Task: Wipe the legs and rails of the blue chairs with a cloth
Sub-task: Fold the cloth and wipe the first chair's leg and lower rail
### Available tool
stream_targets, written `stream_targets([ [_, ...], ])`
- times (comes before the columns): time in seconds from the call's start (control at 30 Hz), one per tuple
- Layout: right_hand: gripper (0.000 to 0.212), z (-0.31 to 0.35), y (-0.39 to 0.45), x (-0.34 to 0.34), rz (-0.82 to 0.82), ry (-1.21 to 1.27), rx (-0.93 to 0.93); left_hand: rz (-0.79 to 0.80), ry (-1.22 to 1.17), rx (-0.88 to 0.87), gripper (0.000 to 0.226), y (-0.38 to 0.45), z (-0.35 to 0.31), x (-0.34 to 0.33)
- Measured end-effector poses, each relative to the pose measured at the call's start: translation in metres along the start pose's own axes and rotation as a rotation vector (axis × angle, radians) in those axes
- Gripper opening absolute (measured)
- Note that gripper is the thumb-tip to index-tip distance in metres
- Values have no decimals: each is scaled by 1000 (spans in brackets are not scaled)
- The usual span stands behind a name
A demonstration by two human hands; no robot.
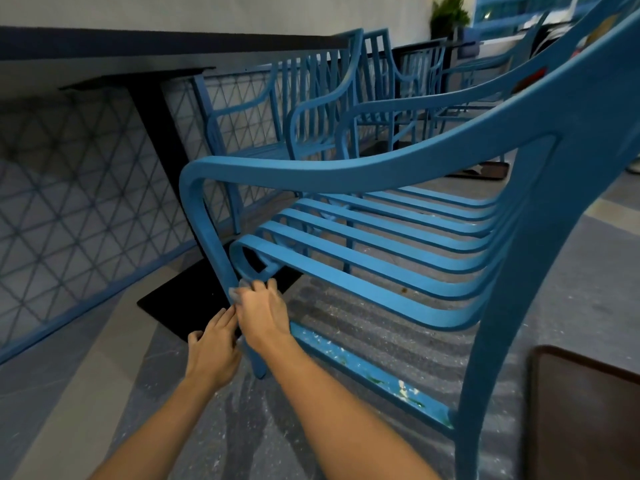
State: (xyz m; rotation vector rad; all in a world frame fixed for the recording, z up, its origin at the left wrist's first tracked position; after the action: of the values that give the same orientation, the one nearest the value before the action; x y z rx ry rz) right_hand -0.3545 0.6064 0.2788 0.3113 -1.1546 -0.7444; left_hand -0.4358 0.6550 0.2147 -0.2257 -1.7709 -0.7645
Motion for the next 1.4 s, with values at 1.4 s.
stream_targets([
  [1.4, 35, -7, -7, -16, 115, -197, -48, -37, -20, -15, 62, 5, -11, 8],
])
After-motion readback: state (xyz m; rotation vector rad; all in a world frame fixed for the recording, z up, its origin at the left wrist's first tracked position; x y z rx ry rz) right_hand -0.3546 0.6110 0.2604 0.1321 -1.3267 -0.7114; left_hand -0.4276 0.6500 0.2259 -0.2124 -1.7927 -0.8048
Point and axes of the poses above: each hand's wrist, its own y-axis towards the middle knuckle, its own x-axis out of the back of the hand, z = x × y, the point moved 9 cm from there along y, towards the middle knuckle, and after that the axes turned 13 degrees about -z, right-handed, at the moved point
